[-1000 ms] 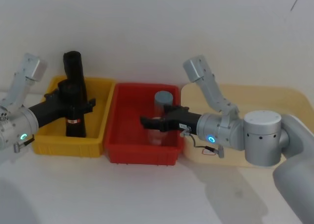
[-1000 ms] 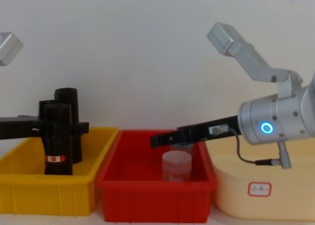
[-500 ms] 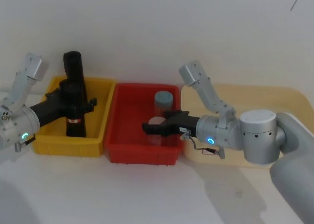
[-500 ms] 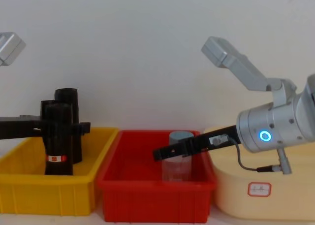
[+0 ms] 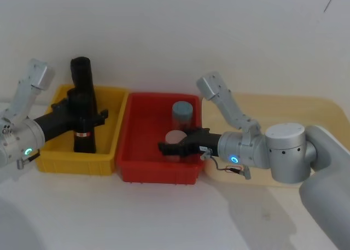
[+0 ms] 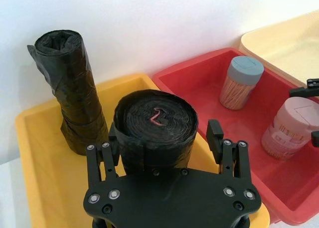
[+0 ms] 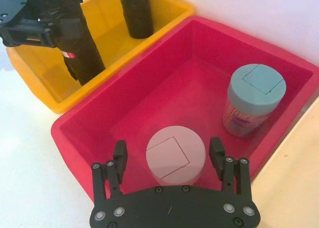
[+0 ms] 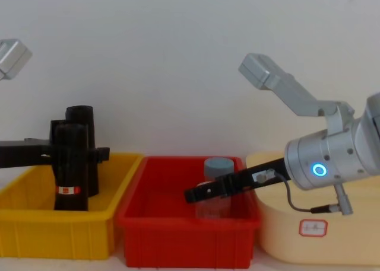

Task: Pick up the garbage bag with the one hand and transfer it to the other hand.

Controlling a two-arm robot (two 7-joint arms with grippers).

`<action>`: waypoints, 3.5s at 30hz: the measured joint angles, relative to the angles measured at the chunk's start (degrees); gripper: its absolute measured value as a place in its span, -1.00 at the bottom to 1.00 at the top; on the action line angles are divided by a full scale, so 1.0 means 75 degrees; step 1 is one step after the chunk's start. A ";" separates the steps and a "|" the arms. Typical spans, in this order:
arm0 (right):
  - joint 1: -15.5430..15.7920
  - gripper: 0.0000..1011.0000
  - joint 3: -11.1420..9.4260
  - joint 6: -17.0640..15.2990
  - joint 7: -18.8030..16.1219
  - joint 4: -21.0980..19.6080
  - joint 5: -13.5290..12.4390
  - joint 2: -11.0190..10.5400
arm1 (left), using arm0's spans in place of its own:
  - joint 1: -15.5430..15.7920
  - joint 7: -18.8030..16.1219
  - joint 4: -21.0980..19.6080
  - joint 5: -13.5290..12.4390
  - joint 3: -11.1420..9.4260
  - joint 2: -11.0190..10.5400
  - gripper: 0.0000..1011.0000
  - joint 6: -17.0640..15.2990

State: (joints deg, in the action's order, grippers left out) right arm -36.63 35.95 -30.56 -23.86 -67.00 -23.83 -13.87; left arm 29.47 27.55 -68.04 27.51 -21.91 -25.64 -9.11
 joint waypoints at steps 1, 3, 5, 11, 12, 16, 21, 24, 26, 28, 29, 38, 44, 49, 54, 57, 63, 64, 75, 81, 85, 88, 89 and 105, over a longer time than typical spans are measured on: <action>-0.0002 0.98 0.0005 -0.0003 -0.0009 0.0007 0.0008 0.0000 | 0.0001 0.0000 0.0001 -0.0001 -0.0001 0.0001 0.98 0.0000; -0.0006 0.98 0.0012 -0.0009 -0.0021 0.0019 0.0019 0.0001 | 0.0002 0.0000 0.0003 -0.0002 -0.0002 0.0002 0.98 0.0000; -0.0009 0.98 0.0016 -0.0012 -0.0026 0.0025 0.0024 0.0001 | 0.0004 0.0000 0.0005 -0.0004 -0.0002 0.0002 0.98 0.0000; -0.0015 0.77 0.0029 -0.0019 -0.0049 0.0044 0.0040 0.0001 | 0.0007 0.0000 0.0006 -0.0005 -0.0002 0.0002 0.98 0.0000; -0.0015 0.71 0.0031 -0.0020 -0.0052 0.0046 0.0042 0.0001 | 0.0007 0.0000 0.0006 -0.0004 -0.0002 0.0002 0.98 0.0000; -0.0018 0.55 0.0035 -0.0023 -0.0061 0.0054 0.0050 0.0001 | 0.0007 0.0000 0.0007 -0.0005 -0.0002 0.0002 0.90 0.0000; -0.0021 0.31 0.0039 -0.0027 -0.0065 0.0059 0.0054 0.0001 | 0.0007 0.0000 0.0006 -0.0004 -0.0002 0.0002 0.71 -0.0001; -0.0022 0.31 0.0042 -0.0029 -0.0068 0.0061 0.0056 0.0001 | 0.0007 0.0000 0.0006 -0.0004 -0.0002 0.0002 0.49 -0.0001; -0.0023 0.31 0.0044 -0.0030 -0.0070 0.0062 0.0057 0.0001 | 0.0008 0.0000 0.0007 -0.0004 -0.0002 0.0002 0.38 -0.0001; -0.0025 0.31 0.0045 -0.0030 -0.0072 0.0063 0.0058 0.0001 | 0.0007 0.0001 0.0006 -0.0004 -0.0002 0.0002 0.26 -0.0001; -0.0025 0.31 0.0045 -0.0031 -0.0073 0.0064 0.0059 0.0001 | 0.0007 0.0001 0.0006 -0.0004 -0.0002 0.0002 0.18 -0.0001; -0.0027 0.31 0.0048 -0.0031 -0.0078 0.0071 0.0064 0.0001 | 0.0007 0.0000 0.0005 -0.0004 -0.0001 0.0002 -0.06 -0.0001; -0.0027 0.31 0.0048 -0.0032 -0.0079 0.0071 0.0065 0.0001 | 0.0000 0.0001 -0.0010 -0.0011 0.0002 0.0003 -0.12 -0.0001; -0.0006 0.31 0.0023 -0.0037 -0.0079 0.0006 0.0068 -0.0012 | -0.0033 -0.0012 -0.0125 -0.0045 0.0020 0.0003 -0.15 0.0033; 0.0095 0.31 -0.0120 0.0031 -0.0067 -0.0397 0.0027 -0.0097 | -0.0091 -0.0068 -0.0472 -0.0054 0.0104 -0.0020 -0.15 0.0076; 0.0129 0.31 -0.0175 0.0060 -0.0058 -0.0551 0.0007 -0.0131 | -0.0112 -0.0105 -0.0742 -0.0029 0.0169 -0.0048 -0.15 0.0071; 0.0297 0.31 -0.0453 0.0226 0.0067 -0.1277 -0.0111 -0.0305 | -0.0099 -0.0168 -0.1393 0.0063 0.0305 -0.0137 -0.15 -0.0018; 0.0321 0.31 -0.0477 0.0241 0.0086 -0.1332 -0.0123 -0.0327 | -0.0087 -0.0174 -0.1465 0.0071 0.0319 -0.0146 -0.15 -0.0025; 0.0680 0.31 -0.1135 0.0437 0.0623 -0.2748 -0.0213 -0.0735 | 0.0301 -0.0090 -0.1988 0.0193 0.0380 -0.0148 -0.15 0.0055; 0.0866 0.31 -0.1459 0.0443 0.0964 -0.3276 -0.0193 -0.0915 | 0.0591 0.0183 -0.1798 0.0303 0.0265 -0.0005 -0.15 0.0167; 0.1018 0.31 -0.1716 0.0403 0.1220 -0.3602 -0.0151 -0.1040 | 0.0836 0.0445 -0.1528 0.0392 0.0129 0.0141 -0.15 0.0237; 0.1141 0.31 -0.1876 0.0340 0.1429 -0.3763 -0.0106 -0.1118 | 0.1084 0.0720 -0.1203 0.0471 -0.0024 0.0315 -0.15 0.0302; 0.1184 0.31 -0.1955 0.0308 0.1525 -0.3825 -0.0085 -0.1145 | 0.1153 0.0783 -0.1110 0.0486 -0.0072 0.0364 -0.15 0.0316; 0.1624 0.31 -0.2447 -0.0184 0.2491 -0.3587 0.0246 -0.1245 | 0.2410 0.2294 0.0948 0.0726 -0.0921 0.1461 -0.15 0.0712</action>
State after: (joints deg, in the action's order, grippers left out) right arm -24.45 17.59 -31.94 -5.17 -93.90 -21.99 -23.21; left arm 47.54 44.75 -60.93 32.95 -28.82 -14.69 -3.77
